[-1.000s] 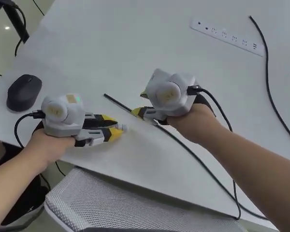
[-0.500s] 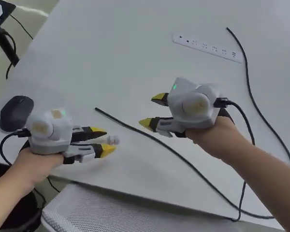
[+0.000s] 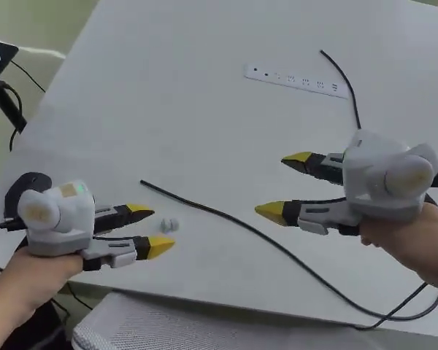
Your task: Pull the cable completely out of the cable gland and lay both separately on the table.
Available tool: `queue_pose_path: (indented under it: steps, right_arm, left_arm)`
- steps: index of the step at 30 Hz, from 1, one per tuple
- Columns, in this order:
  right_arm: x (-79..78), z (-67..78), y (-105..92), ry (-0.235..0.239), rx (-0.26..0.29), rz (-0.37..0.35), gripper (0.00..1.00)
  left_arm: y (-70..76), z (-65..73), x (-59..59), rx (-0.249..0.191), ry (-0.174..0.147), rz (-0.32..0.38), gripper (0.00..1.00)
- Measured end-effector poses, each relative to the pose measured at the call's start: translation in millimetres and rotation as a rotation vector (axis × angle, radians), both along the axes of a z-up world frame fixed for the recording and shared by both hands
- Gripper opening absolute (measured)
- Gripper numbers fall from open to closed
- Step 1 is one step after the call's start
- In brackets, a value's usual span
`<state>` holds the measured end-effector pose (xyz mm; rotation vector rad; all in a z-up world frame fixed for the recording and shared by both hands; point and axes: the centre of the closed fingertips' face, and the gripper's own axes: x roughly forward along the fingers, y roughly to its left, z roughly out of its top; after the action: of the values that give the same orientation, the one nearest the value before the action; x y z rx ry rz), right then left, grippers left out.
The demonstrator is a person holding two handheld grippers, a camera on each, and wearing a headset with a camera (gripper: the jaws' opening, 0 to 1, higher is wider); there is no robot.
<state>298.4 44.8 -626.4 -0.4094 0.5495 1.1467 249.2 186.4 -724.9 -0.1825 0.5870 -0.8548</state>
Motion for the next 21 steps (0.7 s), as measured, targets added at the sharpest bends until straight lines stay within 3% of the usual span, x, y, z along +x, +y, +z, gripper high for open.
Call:
queue_pose_path:
  steps: [9,16,21]
  right_arm:
    - [-19.5,5.1,-60.0,0.005,0.077,-0.164,0.64]
    - [-42.0,-11.1,-94.4,0.03,0.129,-0.259,0.71]
    - [-55.8,-33.7,-111.3,0.082,0.156,-0.328,0.78]
  left_arm:
    - [-9.4,22.4,-6.5,0.009,-0.021,-0.044,0.55]
    - [-16.5,33.2,-14.5,0.023,-0.049,-0.062,0.64]
    - [-19.3,33.7,-21.6,0.05,-0.054,-0.072,0.7]
